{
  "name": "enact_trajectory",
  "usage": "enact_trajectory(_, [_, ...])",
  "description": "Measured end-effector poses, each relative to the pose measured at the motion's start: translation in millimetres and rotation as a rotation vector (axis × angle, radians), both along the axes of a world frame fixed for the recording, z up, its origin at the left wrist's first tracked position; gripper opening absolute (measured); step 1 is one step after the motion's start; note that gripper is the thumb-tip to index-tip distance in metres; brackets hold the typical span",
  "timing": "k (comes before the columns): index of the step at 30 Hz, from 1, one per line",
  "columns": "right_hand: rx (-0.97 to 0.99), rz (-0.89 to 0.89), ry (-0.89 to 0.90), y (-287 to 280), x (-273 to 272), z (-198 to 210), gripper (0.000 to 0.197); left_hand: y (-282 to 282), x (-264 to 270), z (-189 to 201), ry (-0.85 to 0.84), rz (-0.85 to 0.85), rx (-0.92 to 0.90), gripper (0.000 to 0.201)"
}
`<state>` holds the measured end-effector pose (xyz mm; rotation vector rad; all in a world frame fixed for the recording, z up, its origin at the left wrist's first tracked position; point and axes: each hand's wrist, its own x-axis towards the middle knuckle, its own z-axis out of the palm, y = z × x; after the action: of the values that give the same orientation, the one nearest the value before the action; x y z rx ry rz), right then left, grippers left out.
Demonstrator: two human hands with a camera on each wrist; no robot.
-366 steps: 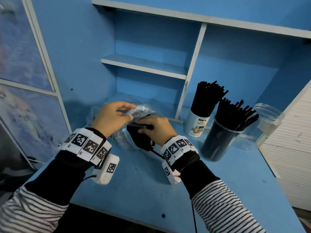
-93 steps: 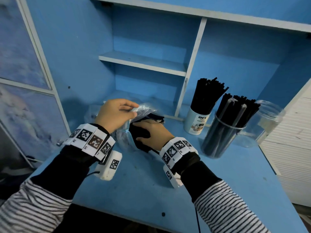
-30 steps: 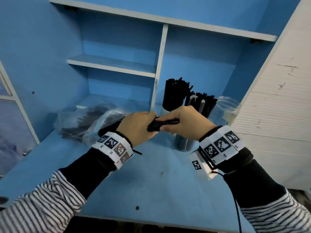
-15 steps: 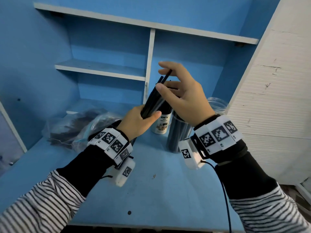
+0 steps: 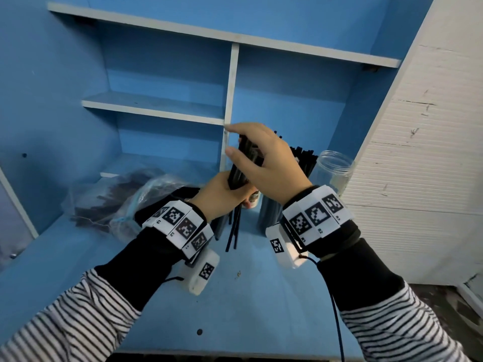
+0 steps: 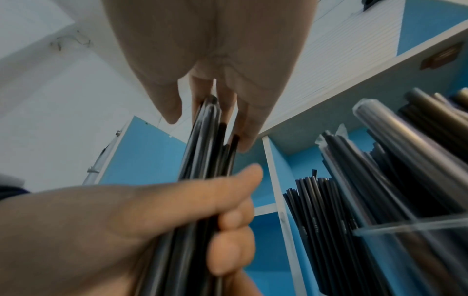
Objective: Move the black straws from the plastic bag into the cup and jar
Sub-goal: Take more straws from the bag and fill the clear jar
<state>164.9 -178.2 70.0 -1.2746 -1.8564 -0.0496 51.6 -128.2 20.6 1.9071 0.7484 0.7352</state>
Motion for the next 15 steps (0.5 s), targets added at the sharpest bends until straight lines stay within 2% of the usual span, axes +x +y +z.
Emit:
enact_trajectory(3, [0.018, 0.01, 0.015, 0, 0, -6, 0.041, -2, 7, -6, -0.081, 0.01, -0.035, 0.028])
enact_trajectory(6, [-0.095, -0.034, 0.016, 1, 4, -23, 0.03, 1, 11, -22, 0.037, -0.007, -0.075, 0.017])
enact_trajectory(8, [-0.097, -0.043, -0.009, 3, 7, -35, 0.025, 4, 11, -39, 0.095, -0.013, -0.124, 0.016])
enact_trajectory(12, [-0.089, -0.023, 0.012, 6, 7, -44, 0.034, 9, 9, -58, 0.118, 0.067, -0.199, 0.018])
enact_trajectory(15, [-0.064, -0.008, 0.006, 8, 6, -43, 0.026, 7, 9, -56, 0.101, 0.092, -0.203, 0.018])
